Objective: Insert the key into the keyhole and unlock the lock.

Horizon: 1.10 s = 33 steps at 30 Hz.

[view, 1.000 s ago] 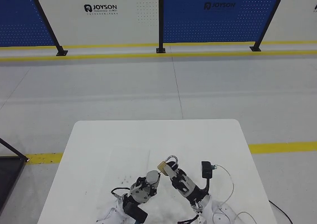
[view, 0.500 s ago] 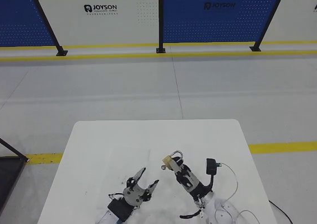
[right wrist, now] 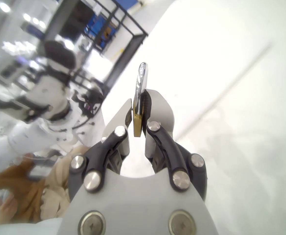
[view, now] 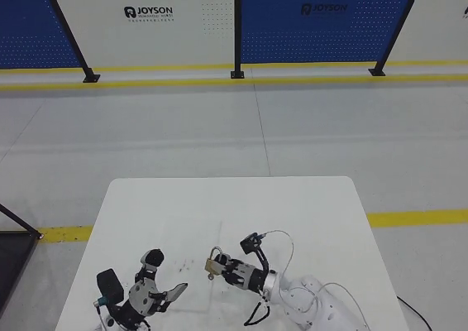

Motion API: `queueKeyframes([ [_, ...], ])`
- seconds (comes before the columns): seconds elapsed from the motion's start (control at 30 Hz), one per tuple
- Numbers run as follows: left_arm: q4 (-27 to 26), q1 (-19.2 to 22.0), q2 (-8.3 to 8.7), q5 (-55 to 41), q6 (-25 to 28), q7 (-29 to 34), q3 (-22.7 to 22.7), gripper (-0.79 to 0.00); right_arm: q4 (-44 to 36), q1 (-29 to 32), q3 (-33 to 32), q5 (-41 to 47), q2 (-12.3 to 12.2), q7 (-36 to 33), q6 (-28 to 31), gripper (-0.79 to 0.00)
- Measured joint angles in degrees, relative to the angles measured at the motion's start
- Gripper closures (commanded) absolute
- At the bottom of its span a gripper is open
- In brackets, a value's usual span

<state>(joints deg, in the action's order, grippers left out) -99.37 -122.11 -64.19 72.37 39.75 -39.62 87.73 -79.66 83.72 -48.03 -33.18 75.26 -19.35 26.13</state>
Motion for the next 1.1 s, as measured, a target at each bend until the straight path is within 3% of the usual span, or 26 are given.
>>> queueKeyframes([
  [0.17,-0.56,-1.32,0.24,-3.85,-0.98,6.02,2.53,-0.785,2.85,-3.65,5.66,-2.34,1.73,-2.49,-5.15,0.000],
  [0.2,-0.54,-1.31,0.24,-3.87,-0.98,6.02,2.48,-0.785,3.75,-4.47,6.73,-2.84,2.15,-2.52,-6.40,-0.095],
  [0.23,-0.53,-1.30,0.24,-3.84,-0.96,5.94,2.46,-0.785,4.44,-5.06,7.44,-3.07,2.47,-2.41,-7.23,-0.240],
  [0.27,-0.53,-1.30,0.24,-3.81,-0.94,5.88,2.45,-0.785,5.15,-5.60,8.07,-3.30,2.77,-2.23,-7.97,-0.545],
  [0.3,-0.53,-1.29,0.24,-3.79,-0.93,5.85,2.44,-0.785,6.01,-6.25,8.72,-3.72,3.12,-1.70,-8.92,-0.785],
  [0.53,-0.53,-1.29,0.24,-3.79,-0.93,5.85,2.44,-0.785,7.65,-7.65,10.55,-7.98,3.80,0.75,-11.37,-0.785],
  [0.77,-0.53,-1.29,0.24,-3.79,-0.93,5.86,2.44,-0.785,-0.32,-4.21,7.45,-17.31,1.56,2.76,-13.57,-0.785],
  [0.97,-0.53,-1.29,0.24,-3.79,-0.93,5.86,2.44,-0.785,-13.32,3.54,-1.34,-27.56,-2.32,6.05,-14.82,-0.785],
  [1.1,-0.53,-1.29,0.24,-3.79,-0.93,5.86,2.44,-0.785,-24.36,13.49,-12.25,-33.34,-5.73,10.64,-11.43,-0.785],
])
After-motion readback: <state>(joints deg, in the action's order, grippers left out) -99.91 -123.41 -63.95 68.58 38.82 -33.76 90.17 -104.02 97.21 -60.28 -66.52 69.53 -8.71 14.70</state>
